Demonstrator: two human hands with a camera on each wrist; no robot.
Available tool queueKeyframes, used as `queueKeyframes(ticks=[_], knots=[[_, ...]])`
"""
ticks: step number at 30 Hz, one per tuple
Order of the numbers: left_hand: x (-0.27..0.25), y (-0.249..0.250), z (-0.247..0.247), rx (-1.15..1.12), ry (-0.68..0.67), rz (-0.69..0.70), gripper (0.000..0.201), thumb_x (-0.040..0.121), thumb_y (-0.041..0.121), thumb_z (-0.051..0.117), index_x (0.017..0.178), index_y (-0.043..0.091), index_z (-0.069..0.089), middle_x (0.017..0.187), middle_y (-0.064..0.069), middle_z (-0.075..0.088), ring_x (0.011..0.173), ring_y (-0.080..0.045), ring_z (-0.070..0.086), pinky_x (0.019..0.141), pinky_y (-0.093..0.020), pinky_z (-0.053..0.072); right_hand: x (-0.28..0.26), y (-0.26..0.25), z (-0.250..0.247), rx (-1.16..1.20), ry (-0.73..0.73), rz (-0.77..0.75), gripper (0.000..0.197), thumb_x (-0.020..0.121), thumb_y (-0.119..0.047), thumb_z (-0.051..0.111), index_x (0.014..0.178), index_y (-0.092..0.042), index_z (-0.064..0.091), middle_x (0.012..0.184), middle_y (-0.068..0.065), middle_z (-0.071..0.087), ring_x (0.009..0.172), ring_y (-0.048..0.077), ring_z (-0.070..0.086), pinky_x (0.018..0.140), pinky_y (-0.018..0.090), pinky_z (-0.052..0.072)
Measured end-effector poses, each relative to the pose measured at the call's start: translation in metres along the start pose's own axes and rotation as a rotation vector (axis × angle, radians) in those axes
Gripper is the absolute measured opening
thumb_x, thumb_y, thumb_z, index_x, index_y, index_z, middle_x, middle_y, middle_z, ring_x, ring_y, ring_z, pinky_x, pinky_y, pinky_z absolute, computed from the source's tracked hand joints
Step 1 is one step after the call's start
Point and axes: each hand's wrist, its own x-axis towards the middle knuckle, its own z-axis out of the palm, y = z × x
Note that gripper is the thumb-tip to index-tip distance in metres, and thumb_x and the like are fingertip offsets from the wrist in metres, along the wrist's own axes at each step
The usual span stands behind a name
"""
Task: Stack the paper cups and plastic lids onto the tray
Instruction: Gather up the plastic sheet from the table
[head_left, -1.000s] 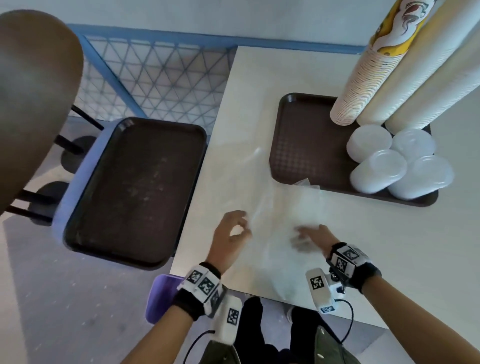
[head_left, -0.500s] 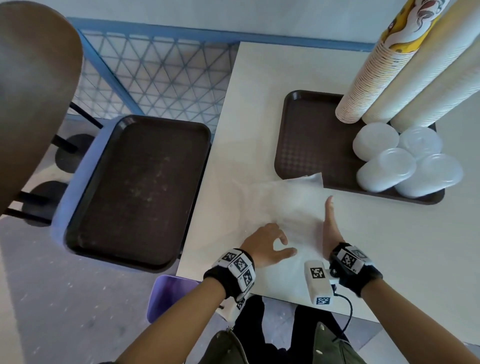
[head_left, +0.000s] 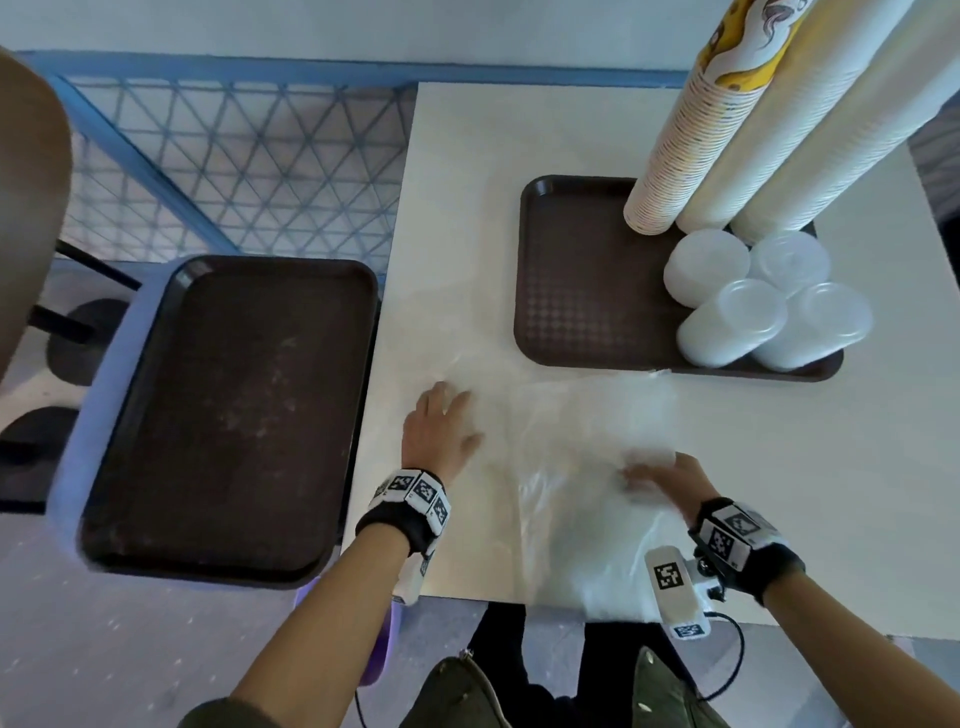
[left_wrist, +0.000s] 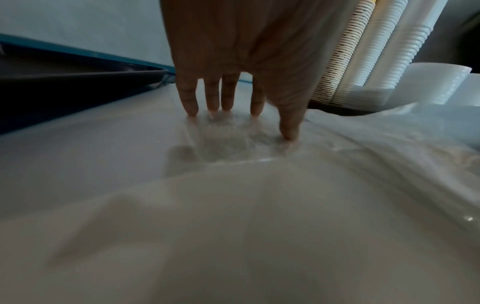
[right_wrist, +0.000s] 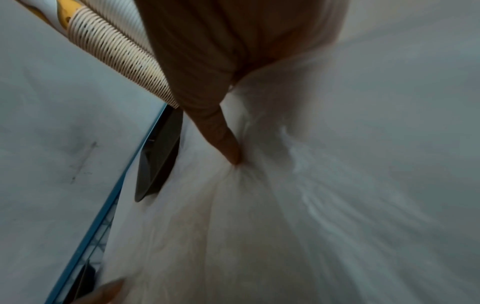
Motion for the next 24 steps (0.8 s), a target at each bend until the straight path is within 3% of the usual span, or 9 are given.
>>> queueKeyframes(ticks=[2, 6, 9, 11, 13, 16, 19, 21, 24], knots=[[-0.005, -0.007, 0.001, -0.036, 0.077, -0.022, 0.04, 0.089, 0.022, 0.054, 0.129, 0.019, 0.05, 0.141, -0.01, 0.037, 0.128, -0.03, 0.035, 0.09, -0.041, 0.041, -0.001, 0.004, -0.01, 0.009, 0.011, 0.002, 0.012, 0.076, 0.007, 0.065, 0.086, -0.001, 0.065, 0.063, 0.011, 0.068, 0.047, 0.016, 0.065, 0.048, 0.025, 0.056], [-0.012, -0.027, -0.002, -0.269, 0.265, -0.05, 0.006, 0.085, 0.006, 0.057, 0.088, 0.008, 0.061, 0.109, -0.009, 0.059, 0.103, -0.03, 0.053, 0.074, -0.033, 0.043, 0.003, 0.01, -0.013, 0.048, 0.016, -0.001, 0.004, 0.082, -0.001, 0.063, 0.086, 0.001, 0.064, 0.059, 0.009, 0.07, 0.05, 0.019, 0.067, 0.047, 0.026, 0.055], [-0.024, -0.025, -0.02, -0.738, 0.395, -0.129, 0.011, 0.085, -0.001, 0.057, 0.088, 0.009, 0.059, 0.102, -0.001, 0.061, 0.098, -0.014, 0.059, 0.073, -0.015, 0.039, 0.003, 0.009, -0.002, 0.044, -0.048, -0.018, 0.01, 0.086, -0.006, 0.06, 0.082, 0.002, 0.065, 0.067, 0.013, 0.07, 0.053, 0.02, 0.068, 0.051, 0.027, 0.057], [-0.034, -0.014, -0.033, -0.96, 0.365, -0.125, 0.015, 0.087, -0.003, 0.053, 0.089, 0.011, 0.057, 0.108, 0.002, 0.06, 0.095, 0.005, 0.058, 0.072, -0.006, 0.041, 0.003, 0.005, 0.009, 0.034, -0.089, -0.031, 0.015, 0.088, -0.009, 0.059, 0.08, 0.002, 0.065, 0.069, 0.015, 0.071, 0.055, 0.02, 0.069, 0.055, 0.029, 0.058], [-0.045, 0.002, -0.039, -1.024, 0.29, -0.003, 0.014, 0.086, 0.004, 0.053, 0.09, 0.017, 0.057, 0.107, 0.007, 0.059, 0.1, 0.004, 0.056, 0.077, -0.009, 0.044, 0.003, -0.001, 0.023, 0.045, -0.119, -0.04, 0.019, 0.089, -0.012, 0.058, 0.085, 0.005, 0.065, 0.076, 0.02, 0.07, 0.056, 0.022, 0.069, 0.058, 0.032, 0.057], [-0.06, 0.024, -0.028, -0.815, 0.167, 0.245, 0.02, 0.083, 0.026, 0.051, 0.097, 0.015, 0.059, 0.103, 0.012, 0.06, 0.111, 0.001, 0.052, 0.095, -0.018, 0.041, -0.001, -0.014, 0.041, 0.095, -0.156, -0.006, 0.031, 0.093, -0.027, 0.052, 0.099, 0.002, 0.062, 0.081, 0.016, 0.068, 0.06, 0.021, 0.069, 0.057, 0.03, 0.057], [-0.063, 0.037, -0.002, -0.493, 0.022, 0.335, 0.011, 0.09, 0.017, 0.052, 0.094, 0.009, 0.058, 0.13, -0.002, 0.054, 0.13, -0.01, 0.042, 0.1, -0.025, 0.039, -0.006, -0.025, 0.05, 0.189, -0.232, 0.05, 0.064, 0.089, -0.062, 0.032, 0.102, -0.009, 0.065, 0.09, 0.013, 0.07, 0.081, 0.027, 0.068, 0.073, 0.037, 0.054], [-0.062, 0.038, 0.014, -0.373, -0.086, 0.335, 0.013, 0.091, 0.015, 0.051, 0.1, 0.009, 0.057, 0.139, -0.003, 0.046, 0.136, -0.014, 0.034, 0.103, -0.028, 0.036, -0.01, -0.028, 0.052, 0.219, -0.292, 0.059, 0.074, 0.084, -0.073, 0.023, 0.1, -0.016, 0.067, 0.094, 0.01, 0.072, 0.089, 0.025, 0.068, 0.083, 0.04, 0.051], [-0.063, 0.041, 0.024, -0.228, -0.202, 0.356, 0.017, 0.086, 0.019, 0.055, 0.102, 0.013, 0.057, 0.146, -0.001, 0.038, 0.14, -0.015, 0.024, 0.11, -0.034, 0.026, -0.017, -0.03, 0.059, 0.12, -0.259, 0.029, 0.058, 0.079, -0.067, 0.049, 0.106, -0.017, 0.06, 0.107, 0.011, 0.068, 0.1, 0.027, 0.064, 0.096, 0.045, 0.047]])
